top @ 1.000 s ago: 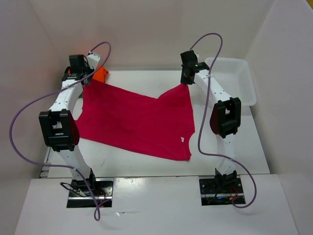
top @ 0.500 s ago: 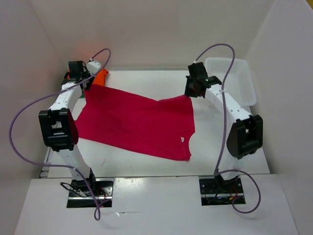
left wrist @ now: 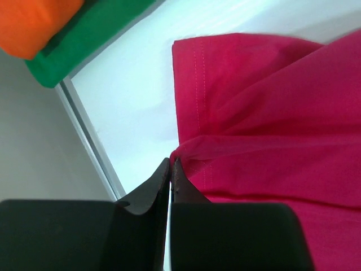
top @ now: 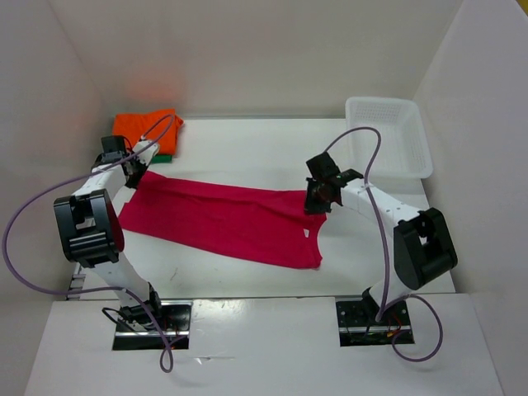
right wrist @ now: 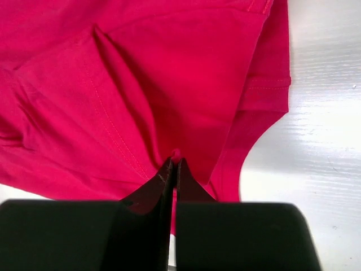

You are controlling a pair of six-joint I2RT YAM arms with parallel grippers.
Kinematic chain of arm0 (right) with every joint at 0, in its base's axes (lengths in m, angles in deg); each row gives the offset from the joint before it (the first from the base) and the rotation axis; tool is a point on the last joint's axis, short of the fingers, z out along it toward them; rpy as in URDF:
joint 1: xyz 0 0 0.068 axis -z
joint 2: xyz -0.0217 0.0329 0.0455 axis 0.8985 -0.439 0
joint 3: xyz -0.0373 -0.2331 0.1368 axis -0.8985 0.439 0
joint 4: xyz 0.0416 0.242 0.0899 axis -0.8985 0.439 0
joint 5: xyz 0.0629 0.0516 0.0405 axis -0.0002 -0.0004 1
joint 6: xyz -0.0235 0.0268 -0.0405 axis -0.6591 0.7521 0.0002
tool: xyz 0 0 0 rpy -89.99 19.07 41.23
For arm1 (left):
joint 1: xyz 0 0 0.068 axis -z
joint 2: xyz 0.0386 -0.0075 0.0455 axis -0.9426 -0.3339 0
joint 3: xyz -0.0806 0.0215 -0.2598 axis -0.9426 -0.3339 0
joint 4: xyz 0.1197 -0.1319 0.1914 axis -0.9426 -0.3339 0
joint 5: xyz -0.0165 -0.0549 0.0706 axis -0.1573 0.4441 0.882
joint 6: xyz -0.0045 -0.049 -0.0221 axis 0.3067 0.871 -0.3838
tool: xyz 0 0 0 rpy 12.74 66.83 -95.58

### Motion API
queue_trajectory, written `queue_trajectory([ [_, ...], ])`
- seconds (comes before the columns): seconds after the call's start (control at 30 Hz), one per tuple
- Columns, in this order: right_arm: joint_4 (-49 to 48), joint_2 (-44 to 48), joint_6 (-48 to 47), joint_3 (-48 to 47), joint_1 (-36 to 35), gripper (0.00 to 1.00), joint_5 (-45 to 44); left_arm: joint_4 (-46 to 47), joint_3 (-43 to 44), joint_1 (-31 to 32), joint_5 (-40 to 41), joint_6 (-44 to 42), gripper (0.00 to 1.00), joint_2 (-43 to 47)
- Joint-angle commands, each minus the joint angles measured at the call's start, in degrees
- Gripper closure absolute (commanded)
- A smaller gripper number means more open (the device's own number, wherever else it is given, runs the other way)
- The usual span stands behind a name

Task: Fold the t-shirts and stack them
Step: Fold the other side of the tshirt into a rectangle

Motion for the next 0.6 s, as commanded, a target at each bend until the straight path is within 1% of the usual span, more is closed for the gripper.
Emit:
queue_trajectory([
  [0.0, -1.3, 4.6, 1.8, 0.2, -0.3, 1.0, -0.7, 3.1, 0.7, 0.0, -0.5, -1.5, 0.99, 0.7],
  [0.13, 1.2, 7.4, 2.3, -1.1, -0.3, 1.0, -1.2, 0.6, 5.4, -0.6, -2.1, -0.1, 0.99, 0.7],
  [0.2, 2.9, 9.6, 2.8, -1.1, -0.8, 1.0, -1.2, -0.1, 6.5, -0.6, -3.0, 0.6, 0.99, 2.9],
  [0.33, 4.8, 13.0, 4.0, 0.2, -0.9, 1.0, -0.7, -1.7, 7.3, -0.6, -3.0, 0.6, 0.99, 4.1],
  [0.47, 4.8, 13.6, 5.4, 3.8, -1.6, 1.0, 2.2, -1.0, 2.6, -1.1, -3.0, -0.1, 0.99, 4.6],
  [0.57, 4.8, 13.6, 7.1, 5.5, -3.1, 1.0, 2.7, -0.5, -1.0, -1.6, -3.0, -0.1, 0.99, 4.6],
])
